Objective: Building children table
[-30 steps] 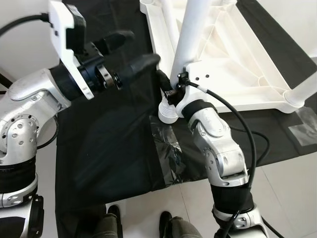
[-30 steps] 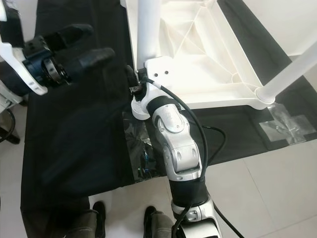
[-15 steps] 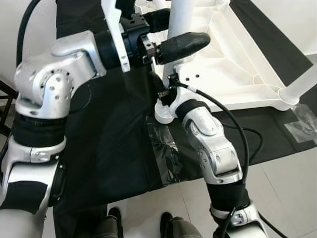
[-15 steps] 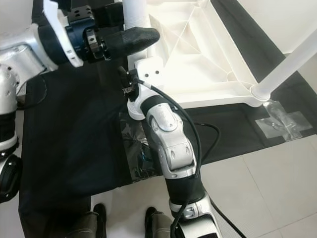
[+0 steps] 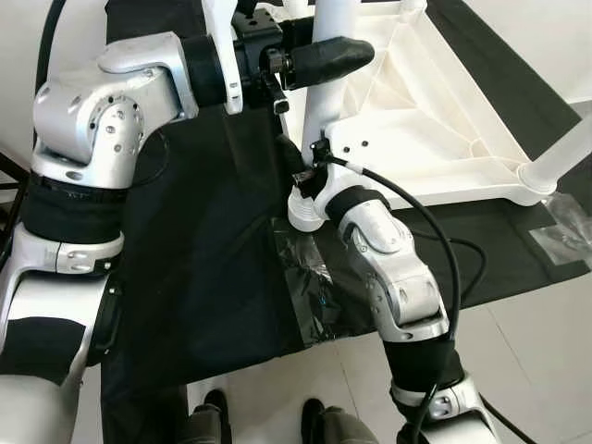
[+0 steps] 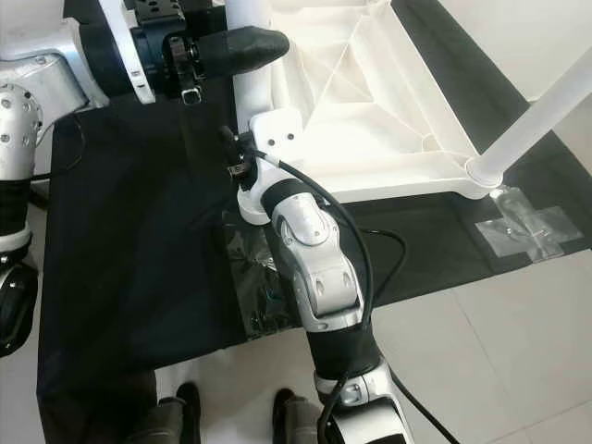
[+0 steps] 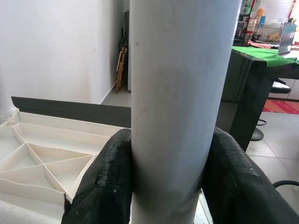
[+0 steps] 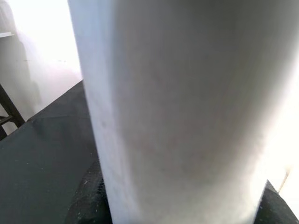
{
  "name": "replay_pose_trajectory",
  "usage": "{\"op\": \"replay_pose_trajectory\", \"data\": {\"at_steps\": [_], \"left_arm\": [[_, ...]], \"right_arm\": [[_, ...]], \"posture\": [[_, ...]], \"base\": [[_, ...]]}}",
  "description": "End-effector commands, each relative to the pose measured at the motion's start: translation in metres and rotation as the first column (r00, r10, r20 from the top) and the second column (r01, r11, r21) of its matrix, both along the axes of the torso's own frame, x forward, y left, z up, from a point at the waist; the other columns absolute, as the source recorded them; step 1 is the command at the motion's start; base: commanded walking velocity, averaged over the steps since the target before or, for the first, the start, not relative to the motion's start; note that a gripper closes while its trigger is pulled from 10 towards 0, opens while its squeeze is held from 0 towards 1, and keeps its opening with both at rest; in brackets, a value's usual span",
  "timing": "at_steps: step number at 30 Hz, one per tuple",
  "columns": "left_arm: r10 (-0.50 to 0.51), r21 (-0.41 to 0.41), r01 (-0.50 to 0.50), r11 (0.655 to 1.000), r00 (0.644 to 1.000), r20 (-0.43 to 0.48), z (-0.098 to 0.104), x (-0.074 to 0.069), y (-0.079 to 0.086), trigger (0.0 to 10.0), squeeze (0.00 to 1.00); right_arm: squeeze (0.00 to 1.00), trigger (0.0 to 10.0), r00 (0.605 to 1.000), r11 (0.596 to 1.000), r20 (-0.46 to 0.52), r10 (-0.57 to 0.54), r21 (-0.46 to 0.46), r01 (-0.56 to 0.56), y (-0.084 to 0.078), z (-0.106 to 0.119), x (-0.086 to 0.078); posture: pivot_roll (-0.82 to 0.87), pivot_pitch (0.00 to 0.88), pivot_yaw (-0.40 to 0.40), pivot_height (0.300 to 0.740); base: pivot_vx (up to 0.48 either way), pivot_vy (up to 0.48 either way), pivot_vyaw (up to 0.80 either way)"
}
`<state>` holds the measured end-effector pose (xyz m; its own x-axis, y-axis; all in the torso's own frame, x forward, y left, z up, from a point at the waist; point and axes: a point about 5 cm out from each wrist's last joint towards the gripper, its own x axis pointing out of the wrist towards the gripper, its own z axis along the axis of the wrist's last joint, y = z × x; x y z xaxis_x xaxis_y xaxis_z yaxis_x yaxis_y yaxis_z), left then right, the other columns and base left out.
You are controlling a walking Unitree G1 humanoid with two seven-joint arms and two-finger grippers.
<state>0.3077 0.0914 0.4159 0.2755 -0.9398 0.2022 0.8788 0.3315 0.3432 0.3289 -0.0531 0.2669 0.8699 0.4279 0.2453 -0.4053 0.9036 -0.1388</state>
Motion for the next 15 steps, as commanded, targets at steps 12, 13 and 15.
{"op": "replay_pose_trajectory", "data": {"at_steps": [12, 13, 15], "left_arm": [[-0.06, 0.048, 0.059, 0.997, 0.998, 0.027, 0.006, -0.005, -0.01, 0.0, 0.0], [-0.06, 0.048, 0.059, 0.997, 0.998, 0.027, 0.006, -0.005, -0.01, 0.0, 0.0], [-0.069, 0.053, 0.067, 0.996, 0.997, 0.03, 0.005, -0.006, -0.01, 0.0, 0.0]], "right_arm": [[0.82, 10.0, 0.79, 0.786, 0.051, 0.611, -0.155, -0.598, -0.024, 0.034, 0.005], [0.82, 10.0, 0.79, 0.786, 0.051, 0.611, -0.155, -0.598, -0.024, 0.034, 0.005], [0.0, 10.0, 0.713, 0.694, 0.031, 0.701, -0.26, -0.671, -0.036, 0.045, 0.007]], "posture": [[0.07, 0.272, -0.034, 0.74], [0.07, 0.272, -0.034, 0.74], [0.07, 0.274, -0.035, 0.74]], "base": [[0.0, 0.0, 0.0], [0.0, 0.0, 0.0], [0.0, 0.0, 0.0]]}}
